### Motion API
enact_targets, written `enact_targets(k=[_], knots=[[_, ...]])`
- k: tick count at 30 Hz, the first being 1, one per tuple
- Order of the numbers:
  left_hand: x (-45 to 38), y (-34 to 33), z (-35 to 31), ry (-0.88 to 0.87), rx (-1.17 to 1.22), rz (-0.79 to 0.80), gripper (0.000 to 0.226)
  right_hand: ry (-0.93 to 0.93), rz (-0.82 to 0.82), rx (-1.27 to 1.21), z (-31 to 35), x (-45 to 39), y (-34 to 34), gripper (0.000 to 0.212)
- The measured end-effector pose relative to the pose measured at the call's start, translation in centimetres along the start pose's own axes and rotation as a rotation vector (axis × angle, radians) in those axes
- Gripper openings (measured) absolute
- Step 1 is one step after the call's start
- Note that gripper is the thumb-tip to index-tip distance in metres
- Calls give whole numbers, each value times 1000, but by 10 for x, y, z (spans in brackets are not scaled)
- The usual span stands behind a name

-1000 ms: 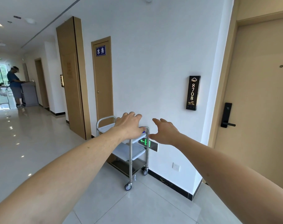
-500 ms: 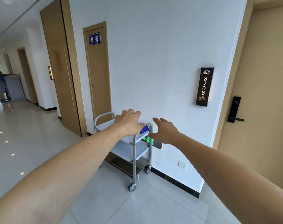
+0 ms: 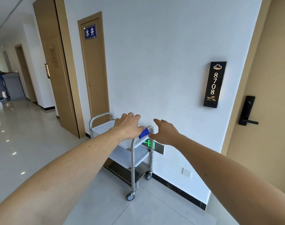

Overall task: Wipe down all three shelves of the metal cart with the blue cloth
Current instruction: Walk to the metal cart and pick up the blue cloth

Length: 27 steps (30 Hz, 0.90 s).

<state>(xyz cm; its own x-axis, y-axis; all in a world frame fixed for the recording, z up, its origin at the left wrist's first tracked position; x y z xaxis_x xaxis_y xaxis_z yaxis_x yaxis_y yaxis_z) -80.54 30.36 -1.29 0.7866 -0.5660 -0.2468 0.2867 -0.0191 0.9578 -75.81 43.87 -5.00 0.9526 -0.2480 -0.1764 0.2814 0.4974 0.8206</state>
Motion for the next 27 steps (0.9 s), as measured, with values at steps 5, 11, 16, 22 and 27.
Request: enact_targets(k=[5,11,16,22,27], knots=[[-65,-10,-12,26,-15,10,58,21,26,-14,-35,-70,8,75],[-136,-23,-10,68,-41,23,61,43,51,-34,-66,-146,18,80],[-178,-44,-9,76,-59,43,60,48,64,-34,-86,-193,14,81],[-225,-67,2,68,-48,49,61,43,74,-25,-96,-241,-6,80],[-269,-88,26,43,-18,30,61,29,59,-19,-94,-292,-28,83]])
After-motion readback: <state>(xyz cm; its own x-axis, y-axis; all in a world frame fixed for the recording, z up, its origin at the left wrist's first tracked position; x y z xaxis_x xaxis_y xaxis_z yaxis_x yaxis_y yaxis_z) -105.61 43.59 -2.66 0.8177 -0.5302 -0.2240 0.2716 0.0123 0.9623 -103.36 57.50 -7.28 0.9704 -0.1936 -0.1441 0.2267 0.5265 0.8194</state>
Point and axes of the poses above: each hand's wrist, its own x-axis away from the middle knuckle, its own y-axis out of the back of the hand, z = x × y, the point moved 10 cm from there along -x, towards the middle knuckle, and after that the axes turned 12 degrees about -x, right-handed, at the moved point
